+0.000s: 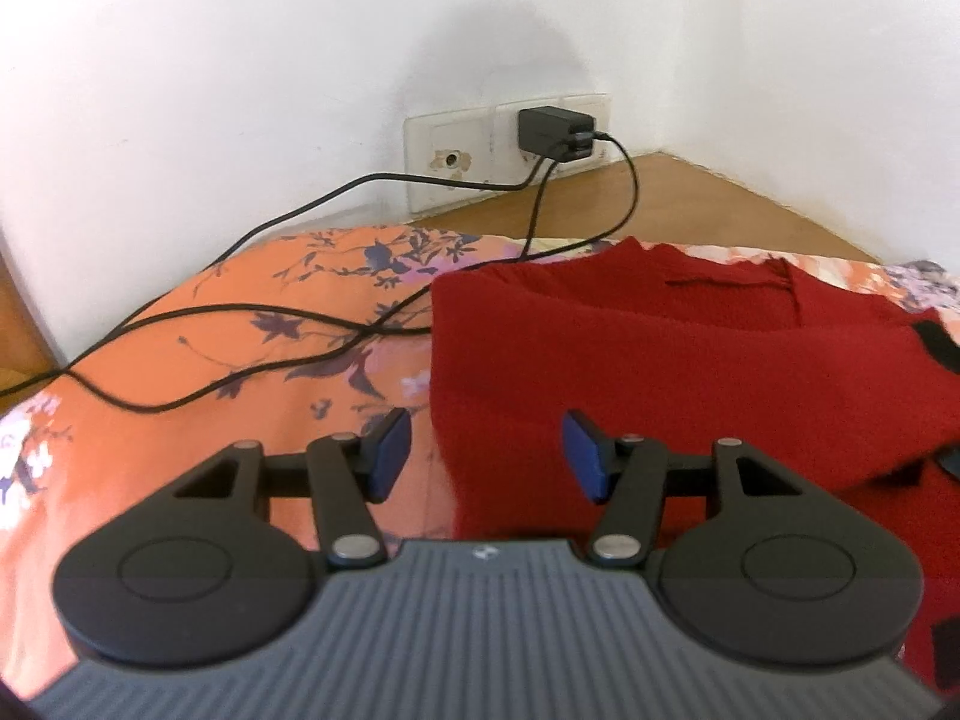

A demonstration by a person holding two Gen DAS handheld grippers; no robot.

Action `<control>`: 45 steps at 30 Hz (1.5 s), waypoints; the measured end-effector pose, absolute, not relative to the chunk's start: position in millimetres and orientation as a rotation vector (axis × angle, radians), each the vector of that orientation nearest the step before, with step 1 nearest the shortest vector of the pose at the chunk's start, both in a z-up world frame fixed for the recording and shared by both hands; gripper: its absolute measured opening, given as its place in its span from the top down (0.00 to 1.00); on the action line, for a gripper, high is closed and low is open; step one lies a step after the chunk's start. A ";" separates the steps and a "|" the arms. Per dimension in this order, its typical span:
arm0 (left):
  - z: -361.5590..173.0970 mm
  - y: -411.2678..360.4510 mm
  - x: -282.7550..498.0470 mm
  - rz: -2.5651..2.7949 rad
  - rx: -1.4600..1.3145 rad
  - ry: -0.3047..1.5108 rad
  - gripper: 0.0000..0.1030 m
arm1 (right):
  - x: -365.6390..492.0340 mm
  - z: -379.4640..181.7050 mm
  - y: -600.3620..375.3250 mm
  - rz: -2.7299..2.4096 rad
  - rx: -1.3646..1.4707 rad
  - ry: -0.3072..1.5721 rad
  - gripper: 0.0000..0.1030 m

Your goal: Fold small clothes

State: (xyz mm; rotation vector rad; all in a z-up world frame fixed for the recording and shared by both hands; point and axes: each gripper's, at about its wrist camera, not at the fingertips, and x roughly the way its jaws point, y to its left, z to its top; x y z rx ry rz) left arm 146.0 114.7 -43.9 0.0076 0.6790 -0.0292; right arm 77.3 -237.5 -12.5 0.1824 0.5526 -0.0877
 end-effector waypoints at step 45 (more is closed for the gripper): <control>-40.6 65.9 -73.4 -0.029 0.038 0.782 0.43 | -146.4 -74.7 -148.0 0.327 -0.549 0.655 0.11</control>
